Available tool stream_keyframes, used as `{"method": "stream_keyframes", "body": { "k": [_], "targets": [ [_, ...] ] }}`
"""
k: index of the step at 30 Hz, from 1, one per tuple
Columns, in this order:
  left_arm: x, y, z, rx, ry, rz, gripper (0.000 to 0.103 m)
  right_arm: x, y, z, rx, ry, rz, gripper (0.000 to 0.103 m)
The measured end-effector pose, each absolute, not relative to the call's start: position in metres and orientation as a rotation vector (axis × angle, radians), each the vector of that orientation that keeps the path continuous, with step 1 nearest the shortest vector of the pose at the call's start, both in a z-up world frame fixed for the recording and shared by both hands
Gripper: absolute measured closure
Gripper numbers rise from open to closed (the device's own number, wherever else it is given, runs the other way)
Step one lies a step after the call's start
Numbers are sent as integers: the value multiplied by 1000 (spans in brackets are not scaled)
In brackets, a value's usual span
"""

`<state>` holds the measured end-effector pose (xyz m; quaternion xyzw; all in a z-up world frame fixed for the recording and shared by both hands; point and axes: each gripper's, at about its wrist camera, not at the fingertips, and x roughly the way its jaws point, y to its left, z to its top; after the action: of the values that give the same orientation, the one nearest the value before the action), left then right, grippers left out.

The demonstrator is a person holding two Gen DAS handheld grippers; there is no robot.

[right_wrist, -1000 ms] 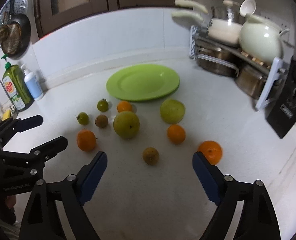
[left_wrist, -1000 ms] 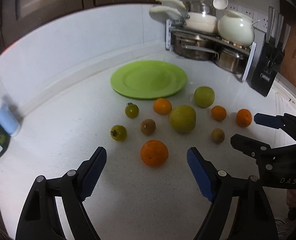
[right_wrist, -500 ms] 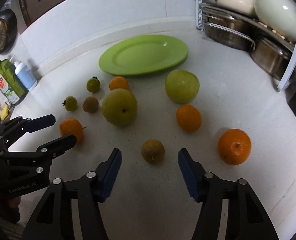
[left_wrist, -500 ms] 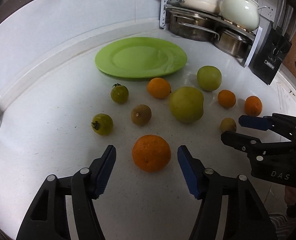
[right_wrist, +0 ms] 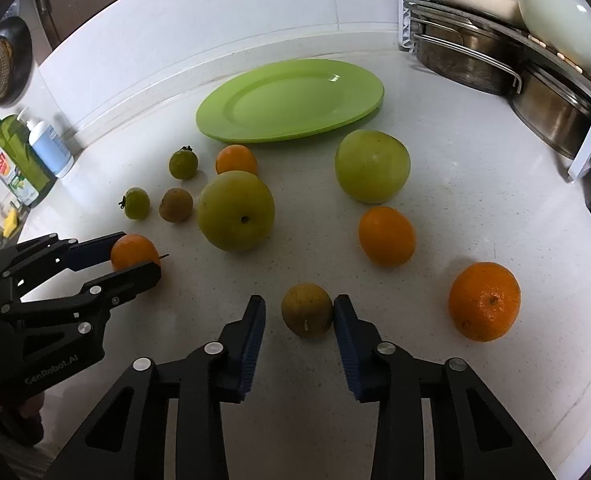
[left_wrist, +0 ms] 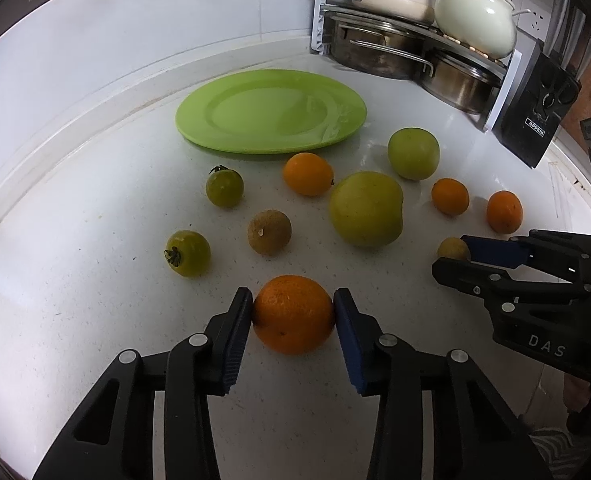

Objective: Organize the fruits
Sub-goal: 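Grasp the large orange with the left tool while the right tool grasps a small brown fruit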

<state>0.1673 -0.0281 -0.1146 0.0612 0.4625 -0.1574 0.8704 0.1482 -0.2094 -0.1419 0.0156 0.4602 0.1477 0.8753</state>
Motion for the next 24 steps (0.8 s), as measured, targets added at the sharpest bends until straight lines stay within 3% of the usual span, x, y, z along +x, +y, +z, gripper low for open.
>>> {"method": "stream_keyframes", "body": {
  "k": [3,24],
  "targets": [
    [167,-28,-115,129,964,-329,62,148,-209,-142,28,959,310,75],
    [158,-26,-101,128,873,-297,62,138,-205,-124,15,898,318,75]
  ]
}}
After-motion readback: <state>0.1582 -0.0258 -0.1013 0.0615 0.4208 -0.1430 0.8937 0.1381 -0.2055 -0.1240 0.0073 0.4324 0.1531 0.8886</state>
